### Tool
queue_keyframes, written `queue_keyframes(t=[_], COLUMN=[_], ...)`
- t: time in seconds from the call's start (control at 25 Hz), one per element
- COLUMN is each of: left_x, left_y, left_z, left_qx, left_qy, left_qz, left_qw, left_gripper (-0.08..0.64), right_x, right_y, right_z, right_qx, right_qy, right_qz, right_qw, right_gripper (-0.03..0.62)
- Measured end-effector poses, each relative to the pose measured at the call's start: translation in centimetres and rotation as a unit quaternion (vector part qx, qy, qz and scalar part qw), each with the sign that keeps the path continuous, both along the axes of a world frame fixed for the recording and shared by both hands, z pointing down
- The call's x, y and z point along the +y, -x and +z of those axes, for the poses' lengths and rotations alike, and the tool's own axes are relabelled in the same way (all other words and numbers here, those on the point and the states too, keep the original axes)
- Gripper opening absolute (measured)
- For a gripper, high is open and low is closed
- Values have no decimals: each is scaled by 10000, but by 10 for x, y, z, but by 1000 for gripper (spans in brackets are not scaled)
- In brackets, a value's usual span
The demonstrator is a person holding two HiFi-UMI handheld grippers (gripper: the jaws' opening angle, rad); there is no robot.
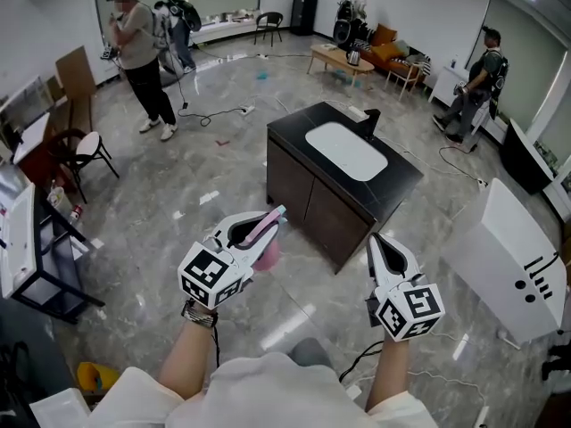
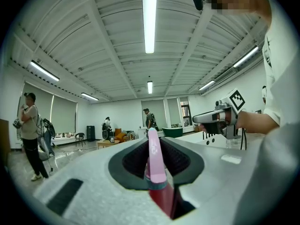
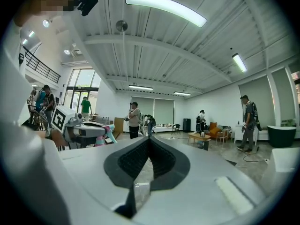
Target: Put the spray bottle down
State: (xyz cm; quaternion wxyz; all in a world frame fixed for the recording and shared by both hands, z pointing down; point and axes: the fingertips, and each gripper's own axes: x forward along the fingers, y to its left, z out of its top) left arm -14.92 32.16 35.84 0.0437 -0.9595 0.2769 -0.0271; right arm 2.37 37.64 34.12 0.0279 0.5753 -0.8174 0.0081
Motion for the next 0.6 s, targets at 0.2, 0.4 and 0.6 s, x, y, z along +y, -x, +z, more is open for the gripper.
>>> queue_keyframes(t=[0.2,0.4,0.6], left_x=[-18,-50,-102], left_y=[1,-8,-31], left_z=[8,13,16], left_qx=[-1,-8,-2], left_qy=[88,86,59], left_qz=[-28,-72,-161], left_qw=[10000,9999,9999], left_gripper=[81,81,81], right_x=[-18,-51,-106], right_y=[-1,-10,-33], right_z=[1,5,10], right_qx=[-23,-21,-36], right_qy=[-5,-50,-88], right_qz=[-7,-88,-151], right_qw=[10000,9999,9998], right_gripper=[8,8,8])
